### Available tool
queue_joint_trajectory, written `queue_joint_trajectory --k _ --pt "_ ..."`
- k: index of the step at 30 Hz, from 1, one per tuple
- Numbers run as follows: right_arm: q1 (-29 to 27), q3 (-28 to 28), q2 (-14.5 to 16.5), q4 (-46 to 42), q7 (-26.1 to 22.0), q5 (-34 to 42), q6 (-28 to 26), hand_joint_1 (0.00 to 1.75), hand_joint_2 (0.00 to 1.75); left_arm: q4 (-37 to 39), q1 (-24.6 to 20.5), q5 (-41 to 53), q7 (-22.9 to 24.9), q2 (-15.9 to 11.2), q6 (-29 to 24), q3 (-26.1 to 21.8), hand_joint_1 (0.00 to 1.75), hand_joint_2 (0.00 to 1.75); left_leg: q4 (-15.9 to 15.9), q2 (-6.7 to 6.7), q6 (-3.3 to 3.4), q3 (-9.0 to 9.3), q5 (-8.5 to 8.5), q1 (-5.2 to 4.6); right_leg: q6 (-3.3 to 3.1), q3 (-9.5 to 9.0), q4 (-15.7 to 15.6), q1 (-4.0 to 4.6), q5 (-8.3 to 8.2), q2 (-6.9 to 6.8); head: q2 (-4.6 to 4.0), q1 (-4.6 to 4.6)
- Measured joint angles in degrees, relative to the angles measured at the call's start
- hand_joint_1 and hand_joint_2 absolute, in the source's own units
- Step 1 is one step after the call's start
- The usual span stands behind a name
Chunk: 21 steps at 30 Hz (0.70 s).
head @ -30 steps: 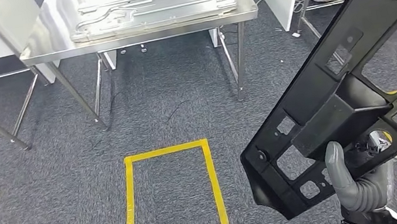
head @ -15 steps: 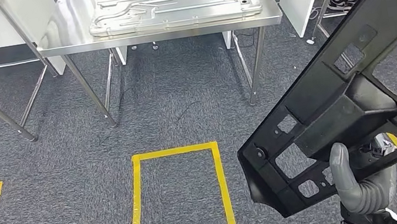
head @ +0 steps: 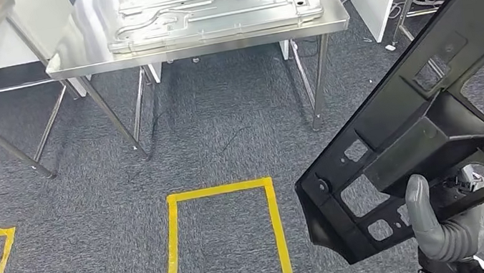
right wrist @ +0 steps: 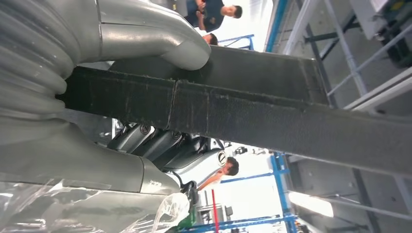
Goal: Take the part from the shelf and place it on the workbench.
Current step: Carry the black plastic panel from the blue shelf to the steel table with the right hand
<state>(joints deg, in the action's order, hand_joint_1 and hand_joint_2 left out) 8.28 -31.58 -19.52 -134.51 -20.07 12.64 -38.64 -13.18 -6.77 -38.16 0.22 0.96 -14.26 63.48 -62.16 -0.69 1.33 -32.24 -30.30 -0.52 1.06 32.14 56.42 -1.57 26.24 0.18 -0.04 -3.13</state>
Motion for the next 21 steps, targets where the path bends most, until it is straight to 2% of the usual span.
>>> queue_joint_trajectory --k 2,3,4,5,6,7,8,9,11,13,14,15,17,18,19,20,21 --pt "-0.12 0.0 0.0 0.0 -0.2 -0.23 -0.11 1.75 1.75 0.0 0.0 -0.01 -0.01 0.01 0.05 0.04 0.0 0.0 -7.4 0.11 -0.43 -4.73 -1.72 0.41 -0.08 -0.95 -0.01 0.07 0.86 -0.1 0.0 -0.05" --pt "-0.22 0.0 0.0 0.0 -0.26 -0.34 -0.21 1.75 1.75 0.0 0.11 -0.02 -0.01 0.0 0.11 0.06 0.0 0.0 -9.31 0.14 -0.41 -6.41 -1.59 0.48 -0.02 -1.43 -0.01 0.12 1.29 -0.09 0.0 -0.05" --pt "-0.31 0.0 0.0 0.0 -0.33 -0.47 -0.32 1.75 1.75 0.0 0.23 -0.02 -0.01 -0.01 0.17 0.08 0.0 0.0 -9.1 0.16 -0.22 -7.08 -0.42 0.45 0.04 -2.0 -0.02 0.19 1.71 -0.09 0.0 -0.06" --pt "-0.36 0.0 0.0 0.0 -0.41 -0.57 -0.43 1.75 1.75 0.0 0.31 -0.03 -0.02 -0.01 0.24 0.08 0.0 0.0 -6.71 0.18 0.15 -6.6 1.67 0.33 0.09 -2.65 -0.06 0.27 2.14 -0.09 0.0 -0.06" --pt "-0.37 0.01 0.0 0.0 -0.47 -0.69 -0.53 1.75 1.75 0.0 0.33 -0.03 -0.02 -0.02 0.3 0.08 0.0 0.0 -2.74 0.2 0.76 -5.36 4.25 0.08 0.14 -3.36 -0.12 0.35 2.62 -0.1 0.0 -0.07" --pt "-0.38 0.01 0.0 0.0 -0.54 -0.84 -0.63 1.75 1.75 0.01 0.27 -0.04 -0.03 -0.08 0.33 0.08 0.0 0.0 0.87 0.34 1.5 -4.04 6.15 -0.23 0.25 -3.97 -0.25 0.4 3.04 -0.16 -0.01 -0.04" --pt "-0.37 0.01 0.0 0.0 -0.6 -0.97 -0.71 1.75 1.75 0.01 0.19 -0.05 -0.03 -0.14 0.37 0.08 0.0 0.0 3.74 0.44 2.22 -2.97 7.3 -0.64 0.44 -4.45 -0.45 0.4 3.38 -0.23 -0.01 0.0" --pt "-0.36 0.02 0.01 0.0 -0.63 -1.09 -0.81 1.75 1.75 0.01 0.13 -0.1 -0.05 -0.21 0.42 0.08 0.0 0.0 5.54 0.5 2.91 -2.29 7.55 -1.09 0.85 -4.8 -0.97 0.24 3.56 -0.37 -0.01 0.02" --pt "-0.57 0.02 0.02 -0.01 -0.68 -1.2 -0.93 1.75 1.75 0.01 0.22 -0.19 -0.09 -0.32 0.5 0.09 0.0 0.0 7.61 0.39 3.9 -0.95 7.06 -1.51 1.94 -5.48 -1.53 -0.04 2.76 -0.61 0.0 0.0" --pt "-0.74 0.03 0.04 -0.04 -0.73 -1.26 -0.98 1.75 1.75 0.02 0.34 -0.23 -0.16 -0.38 0.57 0.09 0.0 0.0 10.07 0.19 4.24 1.65 7.22 -1.26 2.58 -6.07 -0.9 -0.09 2.08 -0.64 0.0 0.03" --pt "-0.64 0.03 0.04 -0.07 -0.78 -1.3 -1.03 1.75 1.75 0.02 0.29 -0.25 -0.23 -0.4 0.62 0.09 0.0 0.0 10.86 0.09 4.3 2.86 7.24 -1.14 2.69 -5.47 0.72 -0.03 2.35 -0.58 0.0 0.13" --pt "-0.57 0.05 0.04 -0.08 -0.84 -1.32 -1.07 1.75 1.75 0.02 0.2 -0.26 -0.3 -0.43 0.68 0.08 0.0 0.0 11.3 0.03 4.3 3.76 7.14 -1.04 2.72 -3.88 3.53 -0.01 3.18 -0.5 0.0 0.2" --pt "-0.6 0.08 0.04 -0.1 -0.96 -1.36 -1.14 1.75 1.75 0.01 0.12 -0.27 -0.43 -0.35 0.85 0.07 0.0 0.0 11.47 -0.08 4.55 4.81 6.27 -1.11 3.1 1.15 10.55 0.04 5.79 -0.38 0.0 0.29" --pt "-0.69 0.09 0.04 -0.11 -0.98 -1.37 -1.14 1.75 1.75 0.01 0.2 -0.27 -0.46 -0.3 0.94 0.07 0.0 0.0 11.46 -0.14 4.57 5.39 5.69 -1.18 3.34 3.49 12.94 0.07 7.15 -0.34 0.0 0.27" --pt "-0.76 0.09 0.04 -0.11 -1.01 -1.37 -1.14 1.75 1.75 0.0 0.32 -0.27 -0.49 -0.24 1.0 0.08 0.0 0.0 11.45 -0.19 4.57 6.12 5.03 -1.24 3.54 5.04 13.66 0.09 7.81 -0.31 0.0 0.27" --pt "-0.79 0.09 0.04 -0.11 -1.03 -1.37 -1.14 1.75 1.75 0.0 0.42 -0.27 -0.51 -0.23 1.03 0.08 0.0 0.0 11.45 -0.23 4.55 6.97 4.35 -1.31 3.59 5.84 12.89 0.14 7.57 -0.29 0.0 0.26" --pt "-0.79 0.09 0.04 -0.11 -1.04 -1.38 -1.14 1.75 1.75 0.0 0.48 -0.26 -0.53 -0.22 1.07 0.08 0.0 0.0 11.46 -0.26 4.46 8.03 3.58 -1.39 3.37 5.51 9.82 0.24 5.45 -0.27 0.0 0.26"
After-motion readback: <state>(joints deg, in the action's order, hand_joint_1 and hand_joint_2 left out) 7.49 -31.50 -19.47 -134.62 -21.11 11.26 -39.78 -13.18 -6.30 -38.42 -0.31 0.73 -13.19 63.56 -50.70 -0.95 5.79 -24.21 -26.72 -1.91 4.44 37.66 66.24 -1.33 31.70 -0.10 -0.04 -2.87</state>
